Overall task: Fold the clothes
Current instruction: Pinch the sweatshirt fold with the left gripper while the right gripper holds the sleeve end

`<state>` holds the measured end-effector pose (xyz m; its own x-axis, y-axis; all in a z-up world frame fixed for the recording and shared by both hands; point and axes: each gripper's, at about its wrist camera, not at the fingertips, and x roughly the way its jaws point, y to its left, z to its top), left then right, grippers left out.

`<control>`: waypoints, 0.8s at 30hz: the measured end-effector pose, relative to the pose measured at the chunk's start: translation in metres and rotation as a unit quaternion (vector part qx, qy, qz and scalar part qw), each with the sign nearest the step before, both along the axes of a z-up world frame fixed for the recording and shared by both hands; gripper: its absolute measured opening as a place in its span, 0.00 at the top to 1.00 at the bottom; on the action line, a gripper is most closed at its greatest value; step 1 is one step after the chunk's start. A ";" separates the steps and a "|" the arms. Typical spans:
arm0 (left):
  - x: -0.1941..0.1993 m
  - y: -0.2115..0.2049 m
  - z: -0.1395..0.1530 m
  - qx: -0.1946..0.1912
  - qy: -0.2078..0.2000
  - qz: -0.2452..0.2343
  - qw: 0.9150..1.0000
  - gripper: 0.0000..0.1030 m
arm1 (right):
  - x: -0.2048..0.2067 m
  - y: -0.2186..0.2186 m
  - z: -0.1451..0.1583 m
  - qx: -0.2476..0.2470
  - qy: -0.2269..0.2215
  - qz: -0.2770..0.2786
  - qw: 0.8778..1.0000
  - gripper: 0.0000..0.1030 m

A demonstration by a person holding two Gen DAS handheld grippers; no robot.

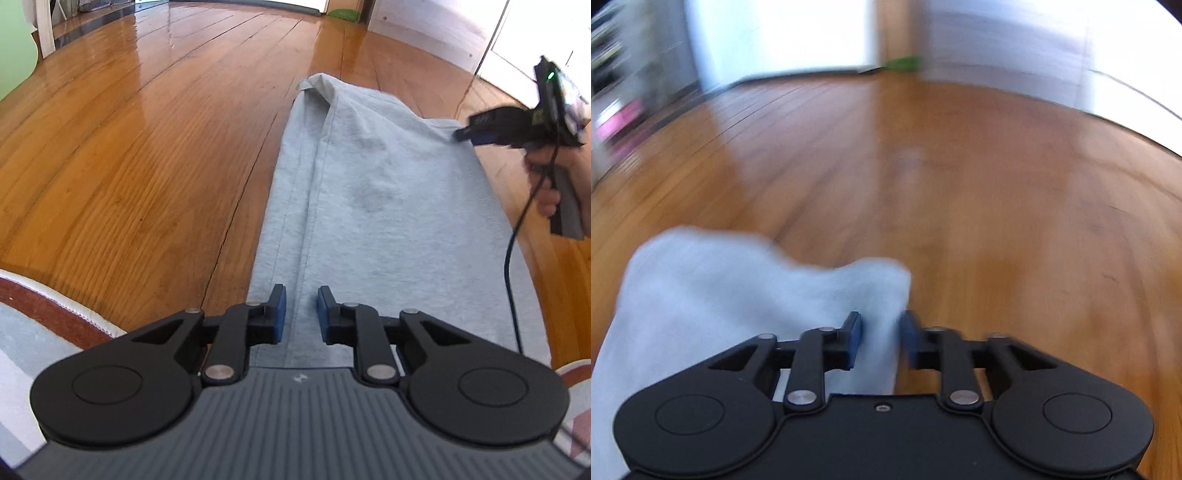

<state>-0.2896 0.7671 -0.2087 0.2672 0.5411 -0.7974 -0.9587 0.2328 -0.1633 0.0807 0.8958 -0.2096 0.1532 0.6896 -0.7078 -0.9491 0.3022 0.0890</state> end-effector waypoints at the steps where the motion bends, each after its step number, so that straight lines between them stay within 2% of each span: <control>1: 0.001 0.000 0.000 -0.001 0.002 0.002 1.000 0.82 | 0.000 -0.002 0.007 0.012 0.012 -0.011 1.000 0.67; 3: -0.001 0.001 -0.001 0.000 -0.002 0.002 1.000 0.82 | -0.006 -0.003 0.021 0.033 0.065 0.021 0.997 0.66; 5: -0.005 0.002 -0.002 -0.004 -0.018 -0.001 1.000 0.82 | -0.019 0.006 0.033 0.022 0.132 0.083 0.988 0.61; 7: -0.007 0.003 -0.003 -0.011 -0.037 -0.006 0.999 0.82 | -0.041 0.021 0.040 0.006 0.187 0.141 0.972 0.53; 8: -0.008 0.003 -0.004 -0.015 -0.045 -0.008 0.999 0.82 | -0.054 0.030 0.041 -0.005 0.204 0.164 0.965 0.42; 9: -0.009 0.003 -0.004 -0.018 -0.052 -0.010 0.998 0.82 | -0.067 0.039 0.041 -0.017 0.212 0.180 0.960 0.34; 10: -0.009 0.002 -0.004 -0.018 -0.050 -0.010 0.999 0.80 | -0.080 0.048 0.040 -0.028 0.214 0.190 0.958 0.34; 12: -0.008 0.002 -0.004 -0.016 -0.047 -0.009 0.999 0.76 | -0.104 0.066 0.032 -0.050 0.184 0.195 0.962 0.34; 13: -0.009 0.002 -0.004 -0.014 -0.046 -0.008 0.999 0.67 | -0.114 0.074 0.026 -0.063 0.161 0.200 0.964 0.34; 14: -0.010 0.001 -0.003 -0.011 -0.047 -0.008 0.999 0.59 | -0.125 0.083 0.021 -0.074 0.135 0.204 0.967 0.37; 16: -0.010 -0.001 -0.005 -0.008 -0.050 -0.014 0.999 0.59 | -0.140 0.089 0.015 -0.080 0.078 0.207 0.972 0.87; 17: -0.011 -0.001 -0.006 -0.007 -0.054 -0.016 0.998 0.62 | -0.140 0.088 0.014 -0.074 0.077 0.203 0.973 0.95; 18: -0.013 -0.001 -0.005 -0.009 -0.068 -0.014 0.998 0.69 | -0.133 0.084 0.016 -0.058 0.100 0.197 0.974 0.95; 19: -0.015 -0.001 -0.005 -0.011 -0.081 -0.012 0.997 0.92 | -0.126 0.079 0.017 -0.043 0.124 0.190 0.973 0.95; 20: -0.018 -0.001 -0.005 -0.013 -0.095 -0.010 0.995 0.96 | -0.118 0.075 0.018 -0.028 0.148 0.184 0.971 0.95; 23: -0.024 -0.002 -0.004 -0.017 -0.133 -0.005 0.991 0.96 | -0.093 0.066 0.020 0.004 0.218 0.166 0.962 0.95; 24: -0.024 -0.003 -0.001 -0.008 -0.126 -0.007 0.992 0.97 | -0.087 0.064 0.019 0.010 0.242 0.161 0.957 0.95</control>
<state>-0.3132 0.7637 -0.2098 0.4668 0.5231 -0.7131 -0.8836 0.2409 -0.4016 -0.0060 0.9600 -0.1905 -0.4122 0.6597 -0.6284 -0.8390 -0.0060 0.5440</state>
